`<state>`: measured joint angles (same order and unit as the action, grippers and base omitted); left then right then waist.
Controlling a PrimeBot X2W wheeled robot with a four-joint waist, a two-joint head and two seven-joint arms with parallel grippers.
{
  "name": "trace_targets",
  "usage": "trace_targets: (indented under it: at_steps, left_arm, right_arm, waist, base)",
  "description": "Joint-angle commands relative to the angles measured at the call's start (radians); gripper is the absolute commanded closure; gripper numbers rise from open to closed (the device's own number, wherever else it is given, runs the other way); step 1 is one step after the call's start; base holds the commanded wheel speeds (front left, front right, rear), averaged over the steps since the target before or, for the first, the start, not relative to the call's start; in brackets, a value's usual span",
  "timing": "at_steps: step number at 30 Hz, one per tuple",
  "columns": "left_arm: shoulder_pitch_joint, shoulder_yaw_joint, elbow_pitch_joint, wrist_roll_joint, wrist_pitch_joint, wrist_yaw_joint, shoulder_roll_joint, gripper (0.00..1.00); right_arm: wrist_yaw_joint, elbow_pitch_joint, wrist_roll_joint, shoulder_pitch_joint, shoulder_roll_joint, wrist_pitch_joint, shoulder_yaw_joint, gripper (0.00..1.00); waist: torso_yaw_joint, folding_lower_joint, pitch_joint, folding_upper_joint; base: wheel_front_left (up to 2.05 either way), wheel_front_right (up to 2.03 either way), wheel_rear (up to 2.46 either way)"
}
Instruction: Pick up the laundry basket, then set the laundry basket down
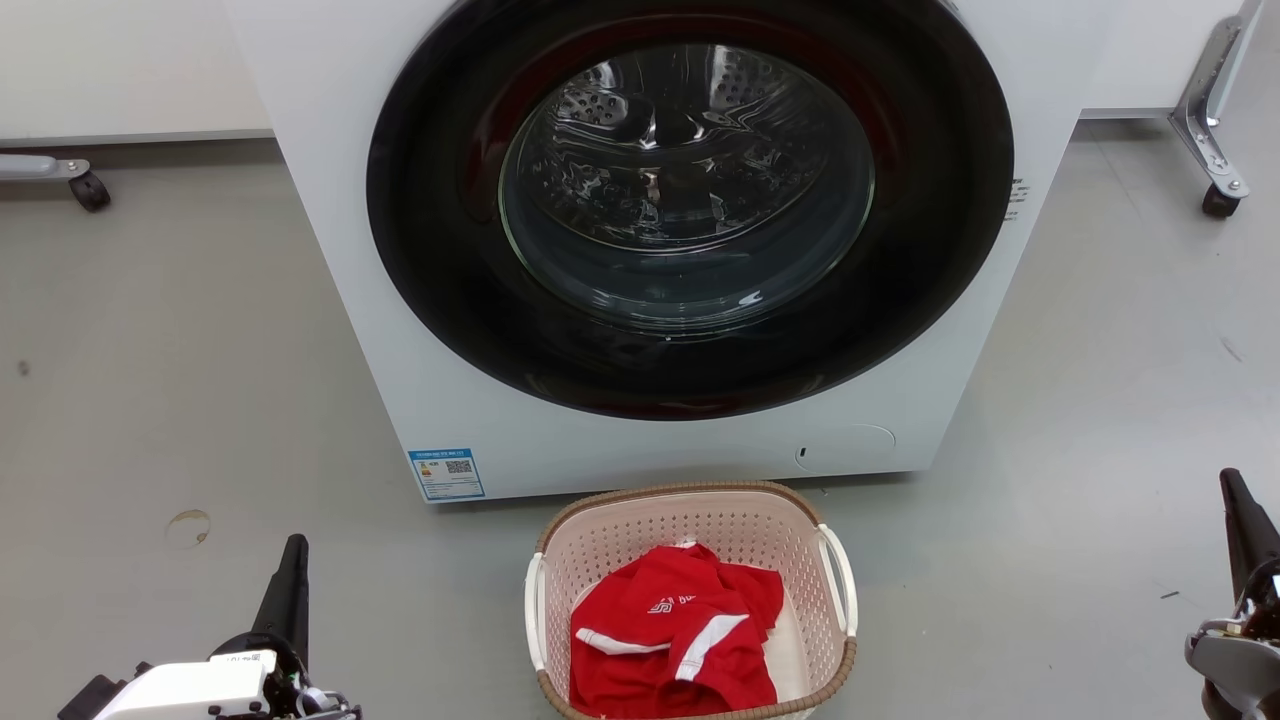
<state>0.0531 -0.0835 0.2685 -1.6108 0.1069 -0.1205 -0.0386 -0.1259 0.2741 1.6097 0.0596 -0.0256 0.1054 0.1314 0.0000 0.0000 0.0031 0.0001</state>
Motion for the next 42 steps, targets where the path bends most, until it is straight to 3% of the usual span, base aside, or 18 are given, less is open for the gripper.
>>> trace_targets:
  at_steps: [1,4,5,16,20,30,42]
  left_arm:
    - [0.055,-0.03,-0.024,0.002,0.006,-0.01,-0.012,1.0]
    - [0.055,-0.03,-0.024,0.002,0.006,-0.01,-0.012,1.0]
    - [0.0,0.0,0.001,0.0,0.0,0.0,0.0,0.0]
    - [-0.029,0.012,0.02,0.009,-0.021,0.001,0.01,0.0]
    - [-0.033,0.018,0.011,0.014,-0.032,0.0,0.009,0.0]
    - [-0.04,0.034,-0.008,0.036,-0.061,0.0,0.006,0.0]
    - [-0.045,0.055,-0.029,0.178,-0.099,0.026,-0.009,0.0]
  right_arm:
    - [-0.005,-0.029,-0.001,0.048,-0.025,0.008,-0.018,1.0]
    - [-0.005,-0.029,-0.001,0.048,-0.025,0.008,-0.018,1.0]
    - [0.0,0.001,0.0,0.0,0.0,0.0,0.0,0.0]
    - [0.001,0.012,-0.011,-0.028,0.023,-0.011,-0.016,0.0]
    - [0.001,0.003,-0.016,-0.03,0.019,-0.019,-0.025,0.0]
    - [0.0,-0.018,-0.032,-0.031,0.005,-0.046,-0.052,0.0]
    - [0.0,-0.029,-0.137,-0.025,-0.03,-0.097,-0.096,0.0]
  waist:
    - [0.0,0.0,0.0,-0.0001]
    - [0.0,0.0,0.0,-0.0001]
    - [0.0,0.0,0.0,-0.0001]
    - [0.0,0.0022,-0.002,-0.0001]
    - [0.0,0.0002,-0.001,-0.0001]
    - [0.0,0.0001,0.0,-0.0001]
    - [0.0,0.0,0.0,-0.0001]
  base:
    - [0.0,0.0,0.0]
    - [0.0,0.0,0.0]
    - [0.0,0.0,0.0]
    - [0.0,0.0,0.0]
    - [0.0,0.0,0.0]
    - [0.0,0.0,0.0]
    - [0.0,0.0,0.0]
